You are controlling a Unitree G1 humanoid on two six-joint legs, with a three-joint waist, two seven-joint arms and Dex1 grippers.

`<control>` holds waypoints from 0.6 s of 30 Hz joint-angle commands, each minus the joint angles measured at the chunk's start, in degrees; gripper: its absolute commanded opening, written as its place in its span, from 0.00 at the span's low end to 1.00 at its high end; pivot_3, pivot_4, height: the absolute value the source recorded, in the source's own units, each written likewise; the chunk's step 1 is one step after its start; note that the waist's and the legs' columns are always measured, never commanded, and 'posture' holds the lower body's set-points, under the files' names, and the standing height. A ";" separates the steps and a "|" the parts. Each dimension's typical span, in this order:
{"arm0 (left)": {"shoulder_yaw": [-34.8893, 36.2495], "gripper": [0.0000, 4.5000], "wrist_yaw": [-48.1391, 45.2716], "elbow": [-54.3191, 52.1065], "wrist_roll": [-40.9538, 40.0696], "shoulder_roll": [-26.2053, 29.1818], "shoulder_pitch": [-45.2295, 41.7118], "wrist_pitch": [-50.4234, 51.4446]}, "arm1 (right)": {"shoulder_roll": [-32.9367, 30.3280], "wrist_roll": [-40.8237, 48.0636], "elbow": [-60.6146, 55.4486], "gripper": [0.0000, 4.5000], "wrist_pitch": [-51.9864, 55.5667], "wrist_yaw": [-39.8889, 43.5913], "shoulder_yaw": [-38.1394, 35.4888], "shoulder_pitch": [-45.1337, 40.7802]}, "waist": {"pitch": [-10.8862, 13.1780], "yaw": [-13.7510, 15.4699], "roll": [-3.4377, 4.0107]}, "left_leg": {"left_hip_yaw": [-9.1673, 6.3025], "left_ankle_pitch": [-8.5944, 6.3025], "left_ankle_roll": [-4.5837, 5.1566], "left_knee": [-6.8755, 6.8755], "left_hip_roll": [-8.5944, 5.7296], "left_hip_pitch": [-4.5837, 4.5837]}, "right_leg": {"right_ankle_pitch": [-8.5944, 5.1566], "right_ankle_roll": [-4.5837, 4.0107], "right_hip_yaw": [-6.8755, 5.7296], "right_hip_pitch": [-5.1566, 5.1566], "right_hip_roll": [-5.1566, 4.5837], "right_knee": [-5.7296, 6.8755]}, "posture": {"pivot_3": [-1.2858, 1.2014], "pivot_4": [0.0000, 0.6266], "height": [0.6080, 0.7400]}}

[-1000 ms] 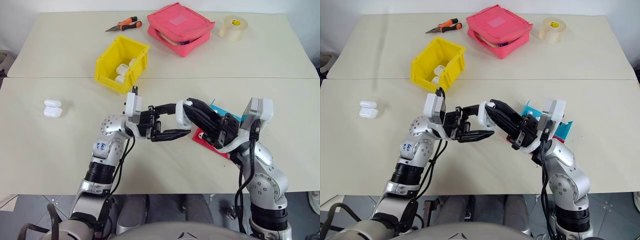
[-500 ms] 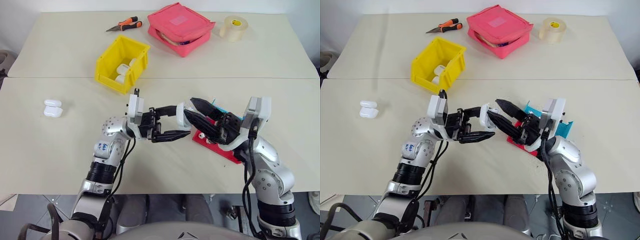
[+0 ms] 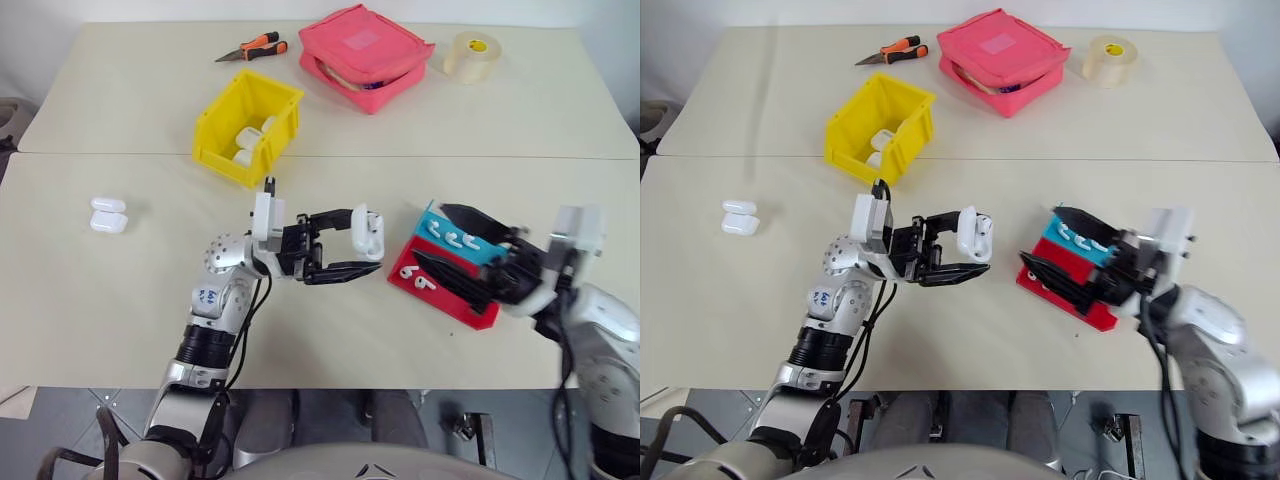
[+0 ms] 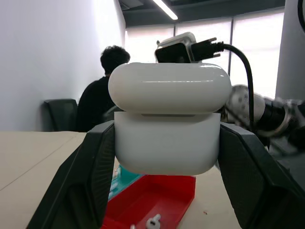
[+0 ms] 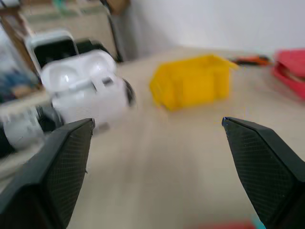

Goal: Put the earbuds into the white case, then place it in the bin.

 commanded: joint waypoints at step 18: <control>-1.28 0.62 -3.79 0.50 1.35 0.38 3.13 -8.55 | -25.40 -17.82 16.67 1.00 8.90 9.35 -1.36 -3.93 | -0.02 -0.37 0.10 | 0.09 0.00 0.01 0.08 0.08 0.13 | 0.02 0.03 0.10 0.06 0.01 0.04 | 0.52 0.24 1.00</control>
